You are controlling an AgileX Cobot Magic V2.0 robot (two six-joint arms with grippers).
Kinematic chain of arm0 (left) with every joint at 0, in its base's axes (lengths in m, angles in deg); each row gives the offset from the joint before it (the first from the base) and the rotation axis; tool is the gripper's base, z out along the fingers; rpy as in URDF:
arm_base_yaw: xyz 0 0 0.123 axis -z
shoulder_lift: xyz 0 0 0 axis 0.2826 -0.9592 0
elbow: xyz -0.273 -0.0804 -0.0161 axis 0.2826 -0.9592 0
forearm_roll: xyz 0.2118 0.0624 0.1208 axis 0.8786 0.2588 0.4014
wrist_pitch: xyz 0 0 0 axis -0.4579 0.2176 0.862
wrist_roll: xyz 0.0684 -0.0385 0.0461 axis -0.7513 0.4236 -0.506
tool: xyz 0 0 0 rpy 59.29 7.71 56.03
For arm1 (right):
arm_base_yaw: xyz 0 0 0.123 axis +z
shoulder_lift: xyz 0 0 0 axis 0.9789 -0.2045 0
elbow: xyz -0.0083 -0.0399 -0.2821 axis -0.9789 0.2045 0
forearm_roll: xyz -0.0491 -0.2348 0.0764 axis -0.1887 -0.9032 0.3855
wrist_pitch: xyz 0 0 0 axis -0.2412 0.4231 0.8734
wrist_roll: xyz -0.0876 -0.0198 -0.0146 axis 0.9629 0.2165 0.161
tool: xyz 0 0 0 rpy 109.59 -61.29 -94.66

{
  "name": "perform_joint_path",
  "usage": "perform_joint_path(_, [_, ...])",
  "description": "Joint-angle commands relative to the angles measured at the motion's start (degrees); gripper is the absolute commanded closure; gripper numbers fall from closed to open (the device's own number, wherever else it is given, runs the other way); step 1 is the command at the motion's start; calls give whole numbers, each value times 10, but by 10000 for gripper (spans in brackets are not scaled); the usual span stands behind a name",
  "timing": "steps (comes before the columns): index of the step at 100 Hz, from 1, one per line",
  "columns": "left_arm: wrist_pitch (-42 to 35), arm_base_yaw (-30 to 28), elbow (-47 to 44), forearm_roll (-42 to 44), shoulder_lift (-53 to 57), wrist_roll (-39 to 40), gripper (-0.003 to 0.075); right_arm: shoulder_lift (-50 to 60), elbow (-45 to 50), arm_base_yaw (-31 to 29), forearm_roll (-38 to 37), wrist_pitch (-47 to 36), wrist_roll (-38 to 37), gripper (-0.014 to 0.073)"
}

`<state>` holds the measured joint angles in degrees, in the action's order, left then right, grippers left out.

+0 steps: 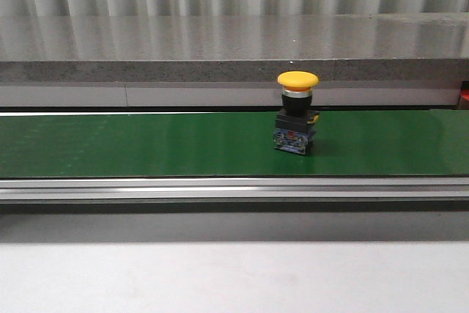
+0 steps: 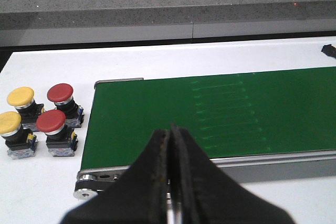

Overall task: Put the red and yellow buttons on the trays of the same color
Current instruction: 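Lower the red button into the red tray and open the right gripper, then grasp the yellow button at the belt end with the right gripper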

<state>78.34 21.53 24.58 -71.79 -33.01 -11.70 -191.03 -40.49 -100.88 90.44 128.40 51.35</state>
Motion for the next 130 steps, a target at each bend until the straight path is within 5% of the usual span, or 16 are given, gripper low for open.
perform_joint_path(1, [-46, 4, 15, -6, -4, 1, 740, 65, 18, 8, 16, -4, 5, -22])
perform_joint_path(61, [-46, 4, 15, -6, -4, 1, 740, 317, 383, 186, 16, -8, 58, -22])
perform_joint_path(130, [-46, 4, 15, -7, -4, 1, 740, 316, 421, 276, 16, -79, 125, -22])
